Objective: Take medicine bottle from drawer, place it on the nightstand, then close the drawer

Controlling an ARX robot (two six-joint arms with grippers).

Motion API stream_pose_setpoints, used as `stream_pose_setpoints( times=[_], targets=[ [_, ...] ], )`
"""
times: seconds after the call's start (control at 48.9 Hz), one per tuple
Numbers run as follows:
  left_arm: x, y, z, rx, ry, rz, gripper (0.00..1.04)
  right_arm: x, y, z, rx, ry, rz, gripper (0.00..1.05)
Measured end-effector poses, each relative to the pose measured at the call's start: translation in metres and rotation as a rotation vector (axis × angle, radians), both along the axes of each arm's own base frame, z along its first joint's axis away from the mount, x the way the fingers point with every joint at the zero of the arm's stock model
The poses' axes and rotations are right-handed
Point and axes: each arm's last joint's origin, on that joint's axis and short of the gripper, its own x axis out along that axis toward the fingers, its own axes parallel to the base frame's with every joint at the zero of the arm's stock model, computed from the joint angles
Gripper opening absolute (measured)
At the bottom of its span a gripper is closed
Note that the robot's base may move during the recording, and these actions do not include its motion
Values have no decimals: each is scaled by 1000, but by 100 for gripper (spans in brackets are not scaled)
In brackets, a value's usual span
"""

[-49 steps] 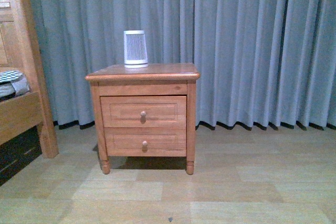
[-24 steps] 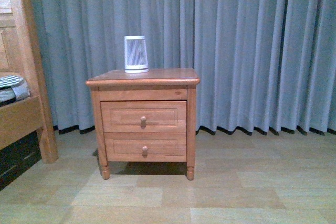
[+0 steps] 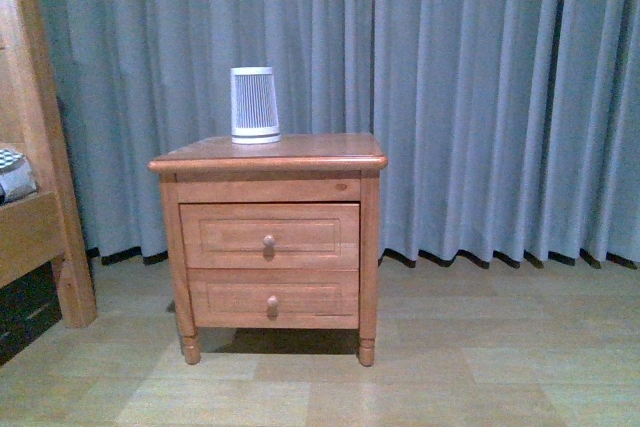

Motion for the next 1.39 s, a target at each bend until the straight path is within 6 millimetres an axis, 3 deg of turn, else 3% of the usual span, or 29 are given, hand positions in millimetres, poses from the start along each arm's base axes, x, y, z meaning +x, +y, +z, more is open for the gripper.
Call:
stream_pose_setpoints(
  times=[1.206,1.39],
  targets=[
    [0,0,0,-1,0,1,98,0,0,0,0,0,1,98],
    [9,2,-9,-167,170,121,98,0,0,0,0,0,0,98]
  ],
)
